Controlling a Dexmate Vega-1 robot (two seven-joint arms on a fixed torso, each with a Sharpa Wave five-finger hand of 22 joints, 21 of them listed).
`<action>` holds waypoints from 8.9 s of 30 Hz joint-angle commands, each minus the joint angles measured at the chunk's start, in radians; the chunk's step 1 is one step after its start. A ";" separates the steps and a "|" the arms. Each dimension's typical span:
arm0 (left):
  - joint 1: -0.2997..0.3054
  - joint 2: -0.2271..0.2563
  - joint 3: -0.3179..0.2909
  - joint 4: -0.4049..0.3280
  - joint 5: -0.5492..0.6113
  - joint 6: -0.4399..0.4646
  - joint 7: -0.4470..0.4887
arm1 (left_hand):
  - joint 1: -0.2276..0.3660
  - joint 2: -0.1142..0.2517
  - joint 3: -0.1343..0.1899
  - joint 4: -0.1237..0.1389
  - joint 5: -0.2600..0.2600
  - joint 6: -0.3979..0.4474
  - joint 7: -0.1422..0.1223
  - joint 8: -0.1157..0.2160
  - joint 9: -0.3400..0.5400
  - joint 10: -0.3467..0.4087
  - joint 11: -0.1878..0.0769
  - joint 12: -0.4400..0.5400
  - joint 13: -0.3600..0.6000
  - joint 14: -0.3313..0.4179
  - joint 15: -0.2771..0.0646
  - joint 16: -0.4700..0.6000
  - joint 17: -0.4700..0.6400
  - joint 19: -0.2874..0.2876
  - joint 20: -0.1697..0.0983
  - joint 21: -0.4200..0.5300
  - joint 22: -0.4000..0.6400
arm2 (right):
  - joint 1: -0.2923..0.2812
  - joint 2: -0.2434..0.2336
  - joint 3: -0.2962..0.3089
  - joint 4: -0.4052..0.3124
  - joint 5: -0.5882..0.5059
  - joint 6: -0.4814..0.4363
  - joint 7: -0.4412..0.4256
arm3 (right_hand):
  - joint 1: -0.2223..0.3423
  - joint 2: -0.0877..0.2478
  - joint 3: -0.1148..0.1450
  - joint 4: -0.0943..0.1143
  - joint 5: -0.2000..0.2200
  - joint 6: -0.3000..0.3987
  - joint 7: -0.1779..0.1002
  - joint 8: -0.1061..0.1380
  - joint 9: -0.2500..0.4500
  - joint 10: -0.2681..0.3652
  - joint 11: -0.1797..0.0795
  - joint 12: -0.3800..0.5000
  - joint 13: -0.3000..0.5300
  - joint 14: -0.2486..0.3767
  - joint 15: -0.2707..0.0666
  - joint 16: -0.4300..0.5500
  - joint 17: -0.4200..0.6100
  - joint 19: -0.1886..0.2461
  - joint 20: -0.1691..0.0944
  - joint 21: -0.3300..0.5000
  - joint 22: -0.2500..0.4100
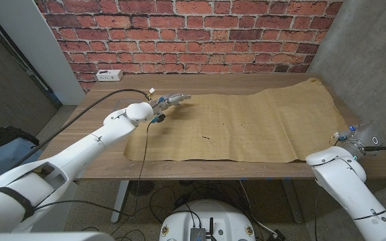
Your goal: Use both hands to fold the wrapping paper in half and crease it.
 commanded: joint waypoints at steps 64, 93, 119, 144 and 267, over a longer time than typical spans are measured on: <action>-0.020 0.053 0.095 -0.128 0.219 0.193 -0.046 | 0.166 0.058 0.176 -0.136 0.027 0.324 0.045 0.004 0.004 0.304 -0.052 0.010 0.004 0.254 -0.070 -0.010 -0.006 0.146 -0.016 -0.042 0.005 | 0.252 0.119 -0.543 -0.338 -1.096 -0.369 0.747 | -0.057 -0.068 0.037 0.010 0.202 0.082 0.021 0.057 0.073 0.063 -0.012 0.062 0.220 0.059 -0.065 0.074 0.332 -0.035 0.033 0.120 -0.059; -0.033 0.035 0.092 -0.069 0.216 0.133 -0.050 | 0.164 0.046 0.182 -0.136 0.026 0.330 0.043 0.002 0.005 0.312 -0.050 0.004 0.005 0.260 -0.075 -0.010 -0.006 0.151 -0.020 -0.045 0.006 | 0.219 0.062 -0.539 -0.588 -0.637 -0.225 0.604 | -0.068 -0.079 0.067 0.004 0.275 0.072 0.040 0.054 0.083 0.067 -0.001 0.065 0.269 0.067 -0.065 0.091 0.365 -0.023 0.039 0.162 -0.071; -0.017 0.045 0.081 -0.082 0.213 0.127 -0.041 | 0.159 0.041 0.185 -0.133 0.024 0.329 0.043 -0.002 0.006 0.314 -0.052 -0.001 0.006 0.260 -0.075 -0.011 -0.005 0.153 -0.020 -0.049 0.007 | 0.253 -0.044 -0.407 -0.713 -0.192 -0.299 0.659 | -0.056 -0.058 0.059 0.002 0.236 0.011 0.035 0.013 0.079 0.039 0.010 -0.016 0.181 0.049 -0.070 -0.053 0.198 -0.071 0.022 0.231 -0.077; -0.011 0.057 0.078 -0.105 0.218 0.136 -0.047 | 0.153 0.038 0.188 -0.131 0.023 0.328 0.045 -0.003 0.007 0.312 -0.053 -0.007 0.006 0.257 -0.074 -0.013 -0.005 0.154 -0.020 -0.053 0.007 | 0.270 -0.274 -0.067 -0.579 0.441 -0.060 0.991 | -0.027 0.017 0.045 0.010 0.138 -0.049 0.036 -0.053 0.062 -0.039 0.061 -0.126 0.054 0.066 -0.068 -0.343 -0.090 -0.108 -0.010 0.346 -0.088; 0.403 0.378 -0.248 -0.518 0.317 -0.008 0.089 | 0.359 -0.101 0.070 -0.164 -0.014 0.253 -0.083 -0.012 0.055 0.265 -0.030 -0.031 0.148 0.264 -0.085 0.005 0.011 0.049 0.017 0.250 0.001 | -0.130 -0.088 -0.140 -0.189 0.241 1.175 0.706 | -0.808 0.005 -0.149 0.197 0.014 -0.466 0.031 -0.090 -0.072 -0.450 0.144 -0.505 -0.164 -0.560 0.253 -0.627 -0.559 -0.416 0.243 0.067 -0.099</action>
